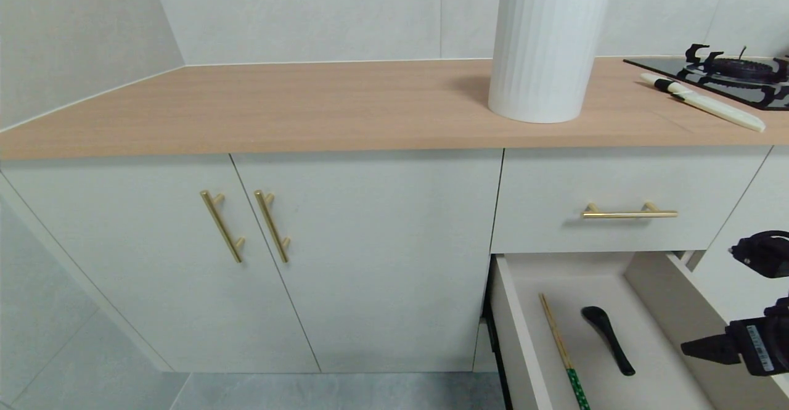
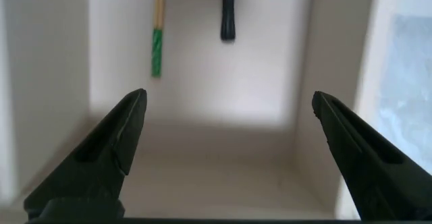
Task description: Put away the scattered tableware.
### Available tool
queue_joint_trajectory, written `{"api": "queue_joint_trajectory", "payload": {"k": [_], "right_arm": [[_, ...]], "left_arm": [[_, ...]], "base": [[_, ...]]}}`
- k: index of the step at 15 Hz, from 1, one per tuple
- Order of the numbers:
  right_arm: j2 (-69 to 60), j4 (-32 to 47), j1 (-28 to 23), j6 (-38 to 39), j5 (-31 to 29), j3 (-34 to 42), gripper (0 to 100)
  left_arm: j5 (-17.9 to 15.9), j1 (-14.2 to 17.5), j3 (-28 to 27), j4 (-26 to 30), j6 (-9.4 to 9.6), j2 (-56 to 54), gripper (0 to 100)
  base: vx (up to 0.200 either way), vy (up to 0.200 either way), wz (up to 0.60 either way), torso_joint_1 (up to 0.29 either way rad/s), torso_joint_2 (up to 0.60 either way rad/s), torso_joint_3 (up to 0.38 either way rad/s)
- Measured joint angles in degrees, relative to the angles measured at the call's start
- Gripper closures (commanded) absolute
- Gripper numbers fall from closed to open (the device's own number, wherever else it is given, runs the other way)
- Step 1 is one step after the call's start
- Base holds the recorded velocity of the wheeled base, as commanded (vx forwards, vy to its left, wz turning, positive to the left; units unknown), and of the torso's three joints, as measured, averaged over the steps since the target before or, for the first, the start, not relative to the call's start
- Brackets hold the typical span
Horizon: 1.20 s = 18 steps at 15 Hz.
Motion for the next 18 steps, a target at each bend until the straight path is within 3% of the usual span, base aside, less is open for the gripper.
{"api": "queue_joint_trajectory", "payload": {"k": [2,4,9,14,18], "right_arm": [[-2.5,5.4,0.0,0.9,0.4,-3.7,0],[-3.5,5.7,0.0,0.9,0.5,-4.6,0],[-4.3,6.5,0.1,0.7,0.5,-4.9,0],[-5.6,13.0,1.1,-2.0,0.5,-5.0,0],[-4.7,18.4,4.4,-2.0,0.5,-5.9,0]], "left_arm": [[0.0,0.0,0.0,0.0,-0.48,0.0,0],[0.0,0.0,0.0,0.0,-0.48,0.0,0],[0.0,0.0,0.0,0.0,-0.54,0.0,0],[0.0,0.0,0.0,0.0,-0.56,0.0,0],[0.0,0.0,0.0,0.0,-0.62,0.0,0]], "base": [[0.0,0.0,0.0,0.0,0.0,0.0],[0.0,0.0,0.0,0.0,0.0,0.0],[-0.2,0.0,0.0,-0.001,0.0,0.0],[-0.2,0.0,0.0,-0.002,0.0,0.002],[0.0,0.0,0.0,0.0,0.0,0.0]]}}
